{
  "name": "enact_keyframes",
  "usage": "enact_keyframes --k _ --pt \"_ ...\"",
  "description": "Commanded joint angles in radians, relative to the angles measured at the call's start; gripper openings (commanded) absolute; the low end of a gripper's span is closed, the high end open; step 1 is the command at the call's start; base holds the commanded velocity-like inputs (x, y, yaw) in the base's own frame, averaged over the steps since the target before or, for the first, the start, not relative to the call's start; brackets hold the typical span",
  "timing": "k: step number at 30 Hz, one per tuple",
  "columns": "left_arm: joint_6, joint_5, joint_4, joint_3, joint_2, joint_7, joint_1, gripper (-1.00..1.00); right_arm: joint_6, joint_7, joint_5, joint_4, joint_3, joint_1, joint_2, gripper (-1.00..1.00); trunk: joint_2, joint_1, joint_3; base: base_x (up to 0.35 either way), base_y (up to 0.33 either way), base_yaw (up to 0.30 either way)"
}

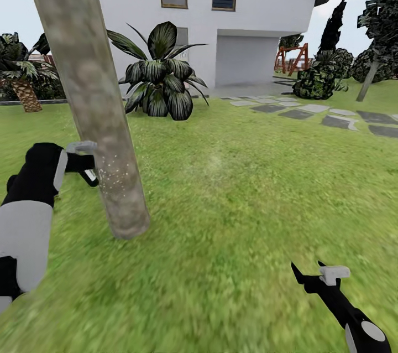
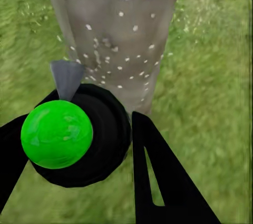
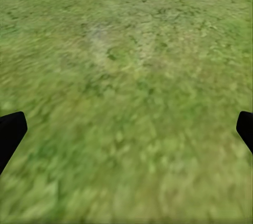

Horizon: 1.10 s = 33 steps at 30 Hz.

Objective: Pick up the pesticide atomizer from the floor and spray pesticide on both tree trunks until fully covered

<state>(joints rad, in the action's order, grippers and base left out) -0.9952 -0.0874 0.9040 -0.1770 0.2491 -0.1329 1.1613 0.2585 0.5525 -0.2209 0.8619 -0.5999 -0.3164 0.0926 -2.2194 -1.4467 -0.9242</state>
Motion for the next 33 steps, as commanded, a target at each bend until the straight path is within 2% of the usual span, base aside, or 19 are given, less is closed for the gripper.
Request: enact_keyframes --k 1,3,5,7,9,10,14,16,18,19,23,25,27,28,31,33 --pt "-0.005 -0.011 0.002 0.001 0.000 -0.010 0.001 -1.00 0.007 0.004 -0.010 0.000 -0.004 -0.001 -0.001 1.00 0.000 0.000 -0.001 0.000 0.000 0.000" --pt "-0.005 -0.011 -0.004 0.029 0.004 -0.010 -0.002 -1.00 0.007 0.004 -0.010 0.001 -0.005 -0.001 -0.001 1.00 0.000 0.000 -0.001 0.000 0.000 0.000" --pt "-0.003 -0.011 -0.021 0.048 0.031 -0.011 -0.020 -1.00 0.007 0.004 -0.010 0.002 -0.005 -0.001 -0.001 1.00 0.000 0.000 -0.001 0.000 0.000 0.000" --pt "0.002 -0.011 -0.028 0.053 0.049 -0.017 -0.075 -1.00 0.007 0.004 -0.009 0.002 -0.005 -0.001 -0.001 1.00 0.000 0.000 -0.001 0.000 0.000 0.000" --pt "0.021 -0.011 -0.030 0.063 0.054 -0.039 -0.126 -1.00 0.007 0.004 -0.009 0.002 -0.005 -0.001 -0.001 1.00 0.000 0.000 -0.001 0.000 0.000 0.000" --pt "0.024 -0.010 -0.029 0.070 0.055 -0.062 -0.133 -1.00 0.007 0.004 -0.009 0.002 -0.004 -0.001 -0.001 1.00 0.000 0.000 -0.001 0.000 0.000 0.000" --pt "0.015 -0.016 -0.017 0.074 0.066 -0.151 -0.112 -1.00 0.007 0.004 -0.009 0.003 -0.005 -0.001 -0.001 1.00 0.000 0.000 -0.001 0.000 0.000 0.000" --pt "0.003 -0.019 -0.023 0.075 0.069 -0.163 -0.042 -1.00 0.007 0.004 -0.009 0.003 -0.005 -0.001 -0.001 1.00 0.000 0.000 -0.001 0.000 0.000 0.000" --pt "-0.003 -0.023 -0.026 0.076 0.070 -0.165 0.000 -1.00 0.007 0.004 -0.009 0.003 -0.005 -0.001 -0.001 1.00 0.000 0.000 -0.001 0.000 0.000 0.000" --pt "-0.006 -0.036 -0.028 0.076 0.070 -0.167 0.023 -1.00 0.007 0.004 -0.009 0.003 -0.005 -0.001 -0.001 1.00 0.000 0.000 -0.001 0.000 0.000 0.000" --pt "-0.003 -0.046 -0.030 0.121 0.072 -0.167 0.006 -1.00 0.007 0.004 -0.009 0.003 -0.005 -0.001 -0.001 1.00 0.000 0.000 -0.001 0.000 0.000 0.000" --pt "0.005 -0.084 -0.038 0.127 0.101 -0.163 -0.030 -1.00 0.007 0.004 -0.009 0.003 -0.005 -0.001 -0.001 1.00 0.000 0.000 -0.001 0.000 0.000 0.000" --pt "0.008 -0.120 -0.049 0.125 0.133 -0.166 -0.034 -1.00 0.007 0.004 -0.009 0.003 -0.005 -0.001 -0.001 1.00 0.000 0.000 -0.001 0.000 0.000 0.000" --pt "0.009 -0.127 -0.050 0.127 0.140 -0.167 -0.036 -1.00 0.007 0.004 -0.009 0.002 -0.005 -0.001 -0.001 1.00 0.000 0.000 -0.001 0.000 0.000 0.000" --pt "0.007 -0.128 -0.036 0.126 0.143 -0.168 -0.042 -1.00 0.007 0.004 -0.009 0.003 -0.004 -0.001 -0.001 1.00 0.000 0.000 -0.001 0.000 0.000 0.000" --pt "0.003 -0.126 -0.027 0.124 0.136 -0.168 -0.042 -1.00 0.007 0.004 -0.009 0.003 -0.004 -0.001 -0.001 1.00 0.000 0.000 -0.001 0.000 -0.054 0.000"
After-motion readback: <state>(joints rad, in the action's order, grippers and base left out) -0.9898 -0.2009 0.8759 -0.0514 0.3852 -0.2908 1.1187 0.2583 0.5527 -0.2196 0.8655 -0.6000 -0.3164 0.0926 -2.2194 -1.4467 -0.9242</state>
